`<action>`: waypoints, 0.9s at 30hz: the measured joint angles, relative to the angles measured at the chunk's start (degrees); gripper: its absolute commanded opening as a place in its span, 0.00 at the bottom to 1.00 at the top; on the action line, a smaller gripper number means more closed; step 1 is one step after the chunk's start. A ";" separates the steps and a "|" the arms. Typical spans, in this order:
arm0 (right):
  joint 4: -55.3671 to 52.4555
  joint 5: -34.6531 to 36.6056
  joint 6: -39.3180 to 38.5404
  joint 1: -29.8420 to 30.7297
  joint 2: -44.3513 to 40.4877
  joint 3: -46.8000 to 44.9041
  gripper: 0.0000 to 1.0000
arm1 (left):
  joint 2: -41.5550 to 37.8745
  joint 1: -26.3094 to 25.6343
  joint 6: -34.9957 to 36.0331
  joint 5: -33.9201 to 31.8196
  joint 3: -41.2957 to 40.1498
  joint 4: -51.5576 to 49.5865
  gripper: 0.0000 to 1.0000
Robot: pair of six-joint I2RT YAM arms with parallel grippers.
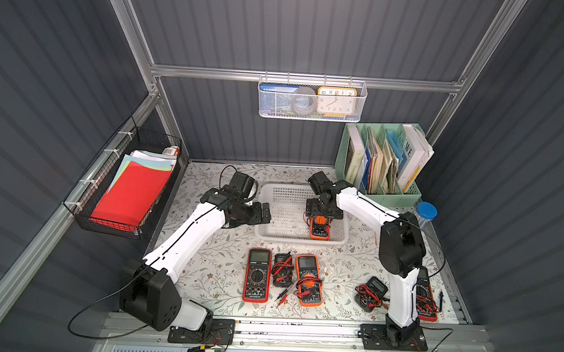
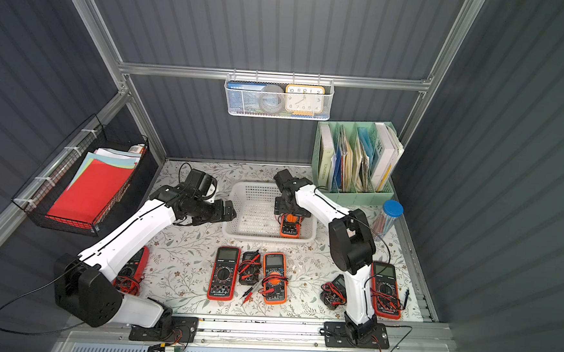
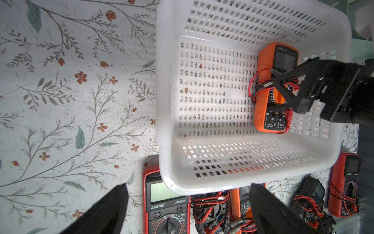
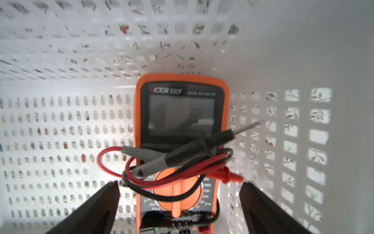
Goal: Put the multimeter into the basket
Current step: Place the multimeter in the basket, then pick up the multimeter from the center of the board.
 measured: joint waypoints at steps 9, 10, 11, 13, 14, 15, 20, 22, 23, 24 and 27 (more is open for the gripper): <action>0.26 -1.16 0.02 0.09 -4.39 -2.84 0.99 | 0.00 0.00 0.00 0.00 0.00 -0.17 0.99; 0.33 -1.36 0.00 0.20 -5.60 -3.08 0.99 | 0.00 0.00 0.00 0.00 0.00 -0.20 0.99; 0.35 -1.53 0.00 0.33 -7.19 -3.30 0.99 | 0.00 0.00 0.00 0.00 0.00 -0.20 0.99; 0.83 -1.79 -0.04 0.76 -10.38 -3.74 0.99 | -0.02 0.00 0.02 0.00 0.00 -0.24 0.99; 1.05 -1.88 -0.04 1.18 -12.17 -4.02 0.99 | -0.02 0.00 0.02 -0.02 0.00 -0.26 0.99; 1.14 -1.95 -0.09 1.75 -13.97 -4.28 0.99 | -0.02 0.00 0.02 -0.02 0.00 -0.31 0.99; 1.25 -1.86 -0.68 5.99 -20.44 -6.40 0.99 | -0.33 0.00 0.02 -0.02 -0.07 -0.63 0.99; 1.20 -1.57 -0.70 8.28 -22.43 -8.07 0.99 | -0.79 0.00 0.02 -0.02 -0.52 -0.70 0.99; 1.16 -1.42 -0.66 9.68 -23.47 -9.20 0.99 | -1.09 0.00 0.02 -0.04 -0.90 -0.90 0.99; 1.03 -1.14 -0.59 11.06 -24.48 -10.49 0.99 | -1.36 0.00 0.02 -0.04 -1.29 -1.09 0.99; 0.68 -0.46 0.44 14.97 -27.04 -14.25 0.99 | -2.01 0.00 0.09 -0.04 -2.38 -1.62 0.99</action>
